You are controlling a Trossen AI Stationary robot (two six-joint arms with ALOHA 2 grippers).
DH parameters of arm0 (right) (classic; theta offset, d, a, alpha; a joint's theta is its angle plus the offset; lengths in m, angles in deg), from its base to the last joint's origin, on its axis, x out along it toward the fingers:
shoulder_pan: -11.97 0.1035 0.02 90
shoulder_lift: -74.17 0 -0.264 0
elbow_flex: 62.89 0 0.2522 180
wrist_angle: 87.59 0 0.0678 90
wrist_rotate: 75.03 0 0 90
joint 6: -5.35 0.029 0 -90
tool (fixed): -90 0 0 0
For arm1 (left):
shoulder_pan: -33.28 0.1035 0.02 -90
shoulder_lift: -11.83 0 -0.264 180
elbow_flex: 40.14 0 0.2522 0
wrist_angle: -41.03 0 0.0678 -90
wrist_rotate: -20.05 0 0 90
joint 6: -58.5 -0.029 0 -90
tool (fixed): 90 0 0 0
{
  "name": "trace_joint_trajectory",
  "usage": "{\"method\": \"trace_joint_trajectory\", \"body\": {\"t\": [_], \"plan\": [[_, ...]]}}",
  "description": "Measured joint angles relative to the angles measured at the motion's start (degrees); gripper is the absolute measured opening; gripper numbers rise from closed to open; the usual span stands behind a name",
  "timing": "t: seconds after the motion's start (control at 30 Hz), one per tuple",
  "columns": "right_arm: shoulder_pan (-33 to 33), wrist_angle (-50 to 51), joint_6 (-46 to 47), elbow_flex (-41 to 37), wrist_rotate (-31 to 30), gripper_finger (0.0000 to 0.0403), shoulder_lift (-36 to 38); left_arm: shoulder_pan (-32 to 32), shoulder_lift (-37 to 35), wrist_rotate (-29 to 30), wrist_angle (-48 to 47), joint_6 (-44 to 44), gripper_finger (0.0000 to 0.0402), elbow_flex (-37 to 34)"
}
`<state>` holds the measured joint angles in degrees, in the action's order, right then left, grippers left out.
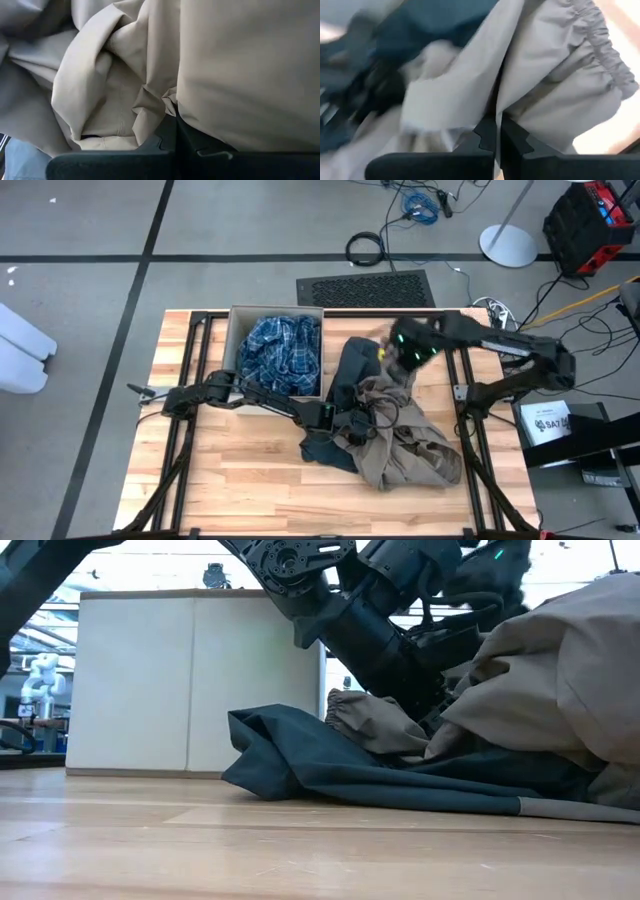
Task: Sort clothes
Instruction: Put the brown jacket into the white laundry bin
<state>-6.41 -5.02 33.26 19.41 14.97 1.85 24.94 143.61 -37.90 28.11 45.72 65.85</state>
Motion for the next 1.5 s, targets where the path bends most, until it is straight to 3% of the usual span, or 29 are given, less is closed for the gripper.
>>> {"method": "trace_joint_trajectory", "body": {"t": [0.27,0.43,0.53,0.7,0.87,1.03,1.13,1.4,1.5], "plan": [[24.1,-2.4,22.2,-7.9,0.4,0.0000,9.8,0.0,0.0,0.1,-0.1,-0.1,0.0000,0.0],[37.4,-19.3,35.0,-17.9,0.5,0.0000,12.1,0.1,0.0,1.7,-0.1,-0.1,0.0000,0.0],[41.6,-32.8,37.9,-25.0,-0.8,0.0000,11.4,0.2,-0.2,2.1,-0.1,-0.1,0.0000,0.0],[42.6,-46.0,40.9,-35.1,-4.3,0.0000,7.8,0.2,-0.9,2.3,-0.3,0.3,0.0000,0.0],[42.1,-49.5,44.8,-41.3,-8.5,0.0000,4.0,-0.1,-3.0,-1.2,-2.6,2.7,0.0008,0.1],[42.1,-49.6,45.4,-42.8,-10.0,0.0000,2.7,-0.6,-6.9,-7.1,-13.9,11.4,0.0045,0.1],[42.1,-49.8,44.8,-42.9,-10.8,0.0000,2.7,-1.0,-10.4,-7.6,-20.8,12.9,0.0064,0.1],[42.2,-50.3,43.4,-42.9,-10.6,0.0000,2.6,-3.4,-21.0,-3.5,-23.1,14.0,0.0072,0.3],[42.2,-50.3,43.0,-42.9,-10.3,0.0000,2.6,-2.4,-22.3,-8.7,-26.2,15.1,0.0072,0.3]]}}
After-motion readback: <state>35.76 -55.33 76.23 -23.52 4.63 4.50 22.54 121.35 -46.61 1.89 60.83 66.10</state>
